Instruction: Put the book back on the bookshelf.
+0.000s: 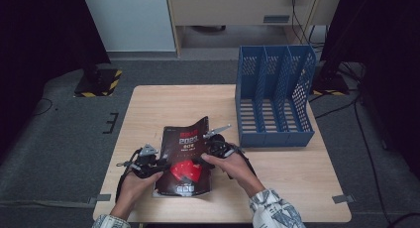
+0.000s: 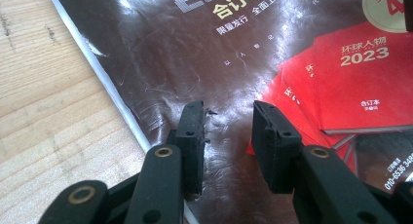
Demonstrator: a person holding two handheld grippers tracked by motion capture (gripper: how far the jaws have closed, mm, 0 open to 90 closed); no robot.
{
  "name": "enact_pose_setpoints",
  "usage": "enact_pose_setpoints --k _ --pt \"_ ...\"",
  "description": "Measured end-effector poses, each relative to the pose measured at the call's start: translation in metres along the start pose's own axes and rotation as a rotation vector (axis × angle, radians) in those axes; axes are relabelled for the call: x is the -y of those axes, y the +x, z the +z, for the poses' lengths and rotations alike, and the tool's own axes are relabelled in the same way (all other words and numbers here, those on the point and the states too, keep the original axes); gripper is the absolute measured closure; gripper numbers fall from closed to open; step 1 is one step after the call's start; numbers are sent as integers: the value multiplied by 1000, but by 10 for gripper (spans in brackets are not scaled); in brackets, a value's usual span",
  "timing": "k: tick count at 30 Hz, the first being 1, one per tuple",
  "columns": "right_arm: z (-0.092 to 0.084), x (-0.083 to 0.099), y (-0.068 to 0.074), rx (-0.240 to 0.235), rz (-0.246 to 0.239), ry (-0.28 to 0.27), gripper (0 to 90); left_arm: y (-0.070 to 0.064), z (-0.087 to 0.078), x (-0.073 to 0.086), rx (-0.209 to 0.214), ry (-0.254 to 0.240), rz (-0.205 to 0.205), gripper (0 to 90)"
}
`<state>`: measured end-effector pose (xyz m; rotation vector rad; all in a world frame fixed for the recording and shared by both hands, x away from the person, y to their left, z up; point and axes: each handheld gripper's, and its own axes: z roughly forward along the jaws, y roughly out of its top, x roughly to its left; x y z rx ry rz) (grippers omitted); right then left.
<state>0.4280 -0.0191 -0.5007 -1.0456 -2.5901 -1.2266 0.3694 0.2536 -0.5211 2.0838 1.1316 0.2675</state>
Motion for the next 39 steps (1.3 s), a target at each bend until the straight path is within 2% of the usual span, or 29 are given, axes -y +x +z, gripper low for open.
enact_pose_setpoints --k 4,9,11,14,16,18,21,24,27,29,34,37,39 --pt "5 -3 0 27 -4 3 273 0 2 -1 14 -9 0 652" --pt "21 -2 3 48 -13 54 318 1 6 -1 44 -26 -8 655" --pt "26 -2 5 74 -27 65 388 2 6 -1 50 -29 -13 652" --pt "29 0 5 97 13 55 533 3 7 -2 62 -40 -36 647" --pt "29 1 3 120 3 61 627 4 9 -3 74 -46 -50 638" --pt "27 1 3 118 10 48 676 6 11 -5 83 -52 -63 622" --pt "25 0 4 120 -1 17 751 4 13 -6 83 -55 -55 564" --pt "23 0 6 111 5 -17 796 0 15 -7 76 -61 -54 445" --pt "23 -1 7 105 -11 -43 812 -1 16 -10 79 -90 -6 258" --pt "22 -1 8 104 -26 -54 821 0 14 -13 70 -108 19 178" --pt "16 -3 10 113 -46 -63 849 3 9 -14 47 -156 -1 73" --pt "11 -3 9 122 -63 -66 853 8 7 -13 35 -174 -22 72" --pt "8 -3 8 129 -68 -70 855 9 7 -12 18 -168 -27 74"
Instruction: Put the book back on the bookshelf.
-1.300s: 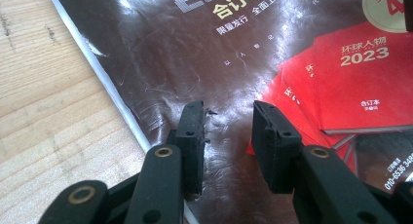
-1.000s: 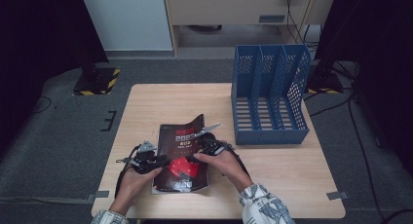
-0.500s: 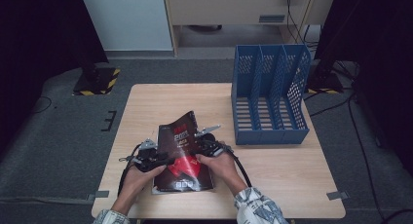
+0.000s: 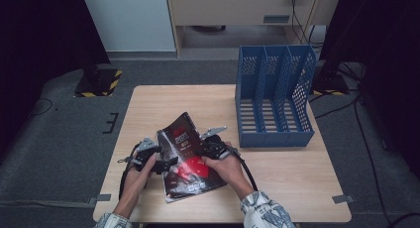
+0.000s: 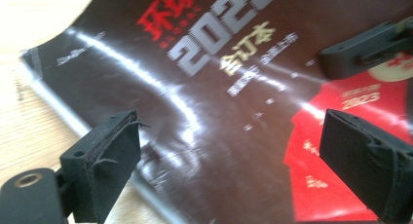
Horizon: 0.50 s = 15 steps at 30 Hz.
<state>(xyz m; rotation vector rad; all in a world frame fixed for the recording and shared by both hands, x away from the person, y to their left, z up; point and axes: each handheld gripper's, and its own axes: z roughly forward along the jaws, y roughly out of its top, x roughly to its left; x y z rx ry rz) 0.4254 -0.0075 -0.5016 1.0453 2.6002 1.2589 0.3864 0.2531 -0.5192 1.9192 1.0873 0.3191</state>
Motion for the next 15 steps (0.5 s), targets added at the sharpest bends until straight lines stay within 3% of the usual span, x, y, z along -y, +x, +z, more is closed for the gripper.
enact_pose_setpoints --k 4,9,13,15 --pt "-4 0 -3 13 -9 -9 857 0 -2 0 -12 -6 -16 76" --pt "-16 -1 -6 35 -10 -59 860 0 -3 0 -14 6 -21 76" --pt "-25 -1 -10 27 6 -77 859 1 -1 0 40 -27 -20 154" --pt "-29 -1 -11 33 -2 -84 860 2 1 0 42 -21 -29 144"
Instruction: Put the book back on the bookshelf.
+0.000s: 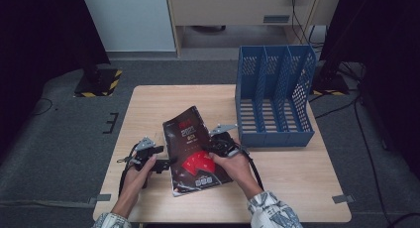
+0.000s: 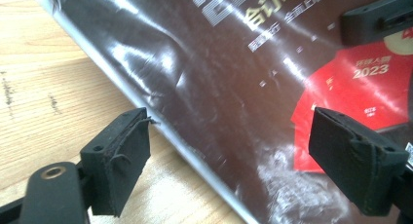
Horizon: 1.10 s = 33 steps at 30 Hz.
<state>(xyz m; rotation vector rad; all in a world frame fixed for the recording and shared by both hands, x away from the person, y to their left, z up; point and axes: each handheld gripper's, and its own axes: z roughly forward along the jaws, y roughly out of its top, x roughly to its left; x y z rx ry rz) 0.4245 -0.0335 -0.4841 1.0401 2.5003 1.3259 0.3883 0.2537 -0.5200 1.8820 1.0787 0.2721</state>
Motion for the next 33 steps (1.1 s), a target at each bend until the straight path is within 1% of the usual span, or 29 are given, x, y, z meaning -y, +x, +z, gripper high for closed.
enact_pose_setpoints --k 1,2,3,4,5,6,7,8,9,11,12,13,15,17,19,20,21,22,24,26,27,28,29,30,32,33 --pt "-2 0 0 2 -9 -6 860 0 1 0 -3 5 -4 134" --pt "-4 0 0 3 -8 -10 860 2 4 1 -7 19 0 125" --pt "-5 0 -1 6 -8 -19 861 2 6 0 -41 51 23 106" --pt "-6 1 -1 8 -16 -24 862 1 9 -2 -88 79 62 92" --pt "-6 2 -2 9 -19 -30 862 -1 11 -5 -95 84 60 96" --pt "-6 3 -2 14 -24 -36 863 -2 12 -8 -85 83 45 88" --pt "-7 3 -2 18 -25 -40 864 -3 12 -11 -88 70 47 73" --pt "-8 4 -2 22 -25 -47 865 -5 11 -12 -95 63 61 69" --pt "-9 4 -3 23 -30 -60 866 -5 10 -13 -90 60 61 66" --pt "-12 4 -5 21 -30 -81 868 -2 11 -10 -74 59 38 62" --pt "-13 3 -5 23 -31 -88 868 -1 12 -8 -69 62 25 64" --pt "-14 2 -5 27 -32 -96 869 0 14 -7 -64 79 18 74" --pt "-16 1 -6 29 -39 -117 869 1 17 -4 -61 97 16 81" --pt "-17 1 -6 29 -38 -133 869 0 20 -3 -49 105 8 85" --pt "-19 0 -7 19 -43 -146 870 -3 22 -1 -39 110 6 93" --pt "-20 0 -7 12 -40 -153 870 -4 24 0 -25 118 8 109" --pt "-20 0 -7 8 -44 -165 870 -6 25 0 -19 116 17 117" --pt "-21 0 -7 6 -41 -176 870 -7 26 0 -10 116 16 122" --pt "-22 0 -6 5 -48 -195 870 -8 26 -2 22 95 -1 130" --pt "-23 -1 -5 -4 -49 -212 871 -8 25 -3 61 84 -7 180" --pt "-23 -1 -5 -12 -48 -219 871 -7 24 -4 61 78 -15 182" --pt "-23 -2 -5 -21 -39 -227 871 -6 23 -4 71 69 -28 206" --pt "-23 -2 -4 -25 -36 -234 871 -4 22 -5 93 60 -47 260" --pt "-23 -2 -4 -30 -36 -242 871 -3 21 -5 101 55 -54 277" --pt "-23 -2 -2 -39 -36 -255 871 -2 19 -5 83 54 -36 348" --pt "-23 -3 -1 -42 -39 -260 871 -2 19 -5 76 59 -36 373"
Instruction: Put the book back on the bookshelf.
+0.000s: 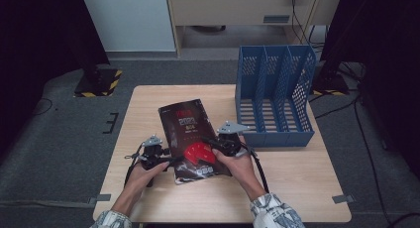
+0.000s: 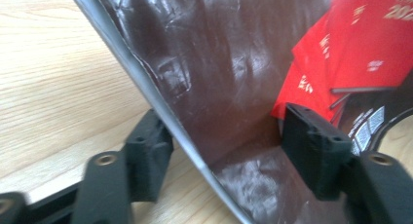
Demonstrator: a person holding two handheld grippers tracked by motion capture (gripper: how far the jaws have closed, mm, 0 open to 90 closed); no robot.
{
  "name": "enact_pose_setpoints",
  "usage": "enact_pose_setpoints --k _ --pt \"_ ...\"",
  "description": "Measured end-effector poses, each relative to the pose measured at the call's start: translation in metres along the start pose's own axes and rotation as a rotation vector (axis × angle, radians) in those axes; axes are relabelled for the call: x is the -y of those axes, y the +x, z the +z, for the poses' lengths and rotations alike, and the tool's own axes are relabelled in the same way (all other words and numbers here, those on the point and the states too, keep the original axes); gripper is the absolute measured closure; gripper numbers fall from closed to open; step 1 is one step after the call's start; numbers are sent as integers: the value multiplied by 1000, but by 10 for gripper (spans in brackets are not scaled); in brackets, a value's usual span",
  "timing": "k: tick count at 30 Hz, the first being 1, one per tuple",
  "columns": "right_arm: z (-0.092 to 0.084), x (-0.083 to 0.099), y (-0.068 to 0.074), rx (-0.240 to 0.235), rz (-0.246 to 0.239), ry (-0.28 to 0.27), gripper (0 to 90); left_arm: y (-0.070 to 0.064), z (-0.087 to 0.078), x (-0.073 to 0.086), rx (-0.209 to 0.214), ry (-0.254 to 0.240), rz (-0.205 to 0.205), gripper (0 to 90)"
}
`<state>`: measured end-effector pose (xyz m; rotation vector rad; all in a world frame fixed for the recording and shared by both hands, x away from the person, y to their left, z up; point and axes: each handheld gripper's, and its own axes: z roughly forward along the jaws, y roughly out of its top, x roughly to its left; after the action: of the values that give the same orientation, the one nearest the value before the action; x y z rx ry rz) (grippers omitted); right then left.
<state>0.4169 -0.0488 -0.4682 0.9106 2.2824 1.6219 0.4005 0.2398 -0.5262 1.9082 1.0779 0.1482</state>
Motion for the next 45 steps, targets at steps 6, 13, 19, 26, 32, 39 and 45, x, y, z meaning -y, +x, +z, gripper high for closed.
enact_pose_setpoints --k 6,13,19,26,32,39,45 --pt "-2 0 1 -4 -26 -11 871 3 -11 -5 -12 13 6 638" --pt "-6 1 -2 -5 -51 -30 871 4 -17 -10 35 25 21 831" --pt "-8 0 -4 5 -57 -35 866 -1 -23 -16 23 16 39 875" --pt "-10 -3 -7 -10 -82 -24 856 -10 -31 -23 -32 22 95 878" --pt "-9 -5 -10 -28 -78 -26 811 -13 -35 -26 -48 18 131 879" --pt "-12 -21 -7 -59 -109 -14 691 -16 -38 -28 -53 6 156 880" --pt "-13 -29 -5 -56 -122 -11 607 -19 -41 -32 -76 -5 182 880"
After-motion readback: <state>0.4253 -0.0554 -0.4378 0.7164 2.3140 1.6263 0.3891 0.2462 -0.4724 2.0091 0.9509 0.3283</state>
